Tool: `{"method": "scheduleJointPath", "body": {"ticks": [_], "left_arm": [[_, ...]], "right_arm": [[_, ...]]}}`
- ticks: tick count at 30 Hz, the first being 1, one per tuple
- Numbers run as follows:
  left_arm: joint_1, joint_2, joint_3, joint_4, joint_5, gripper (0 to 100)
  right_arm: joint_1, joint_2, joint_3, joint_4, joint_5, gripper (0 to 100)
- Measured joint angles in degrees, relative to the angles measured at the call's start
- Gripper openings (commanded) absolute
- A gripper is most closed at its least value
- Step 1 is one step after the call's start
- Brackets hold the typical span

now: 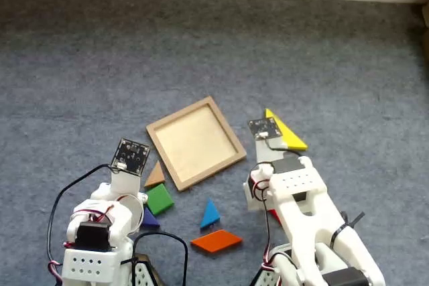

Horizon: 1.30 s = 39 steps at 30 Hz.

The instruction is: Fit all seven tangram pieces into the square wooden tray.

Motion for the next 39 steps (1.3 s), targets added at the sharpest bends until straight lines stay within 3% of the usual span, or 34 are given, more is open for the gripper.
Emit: {"method": "scheduleJointPath", "body": {"ticks": [6, 15, 21, 28, 39], "left_arm": [[0.00, 0.00, 0.00, 0.00, 0.00, 0], [0.00, 0.00, 0.00, 0.00, 0.00, 0], [0.00, 0.00, 0.00, 0.00, 0.00, 0], [0.00, 0.00, 0.00, 0.00, 0.00, 0], [0.00, 0.00, 0.00, 0.00, 0.00, 0]], "right_arm": [[-0.18, 0.09, 0.00, -3.16, -4.31, 37.2], [-0.26, 0.09, 0.00, -9.23, -4.75, 37.2], [-0.26, 0.09, 0.35, -8.44, -4.75, 37.2], [-0.26, 0.09, 0.35, -0.70, -5.10, 37.2], [-0.26, 0.09, 0.35, -5.19, -6.07, 37.2]]}}
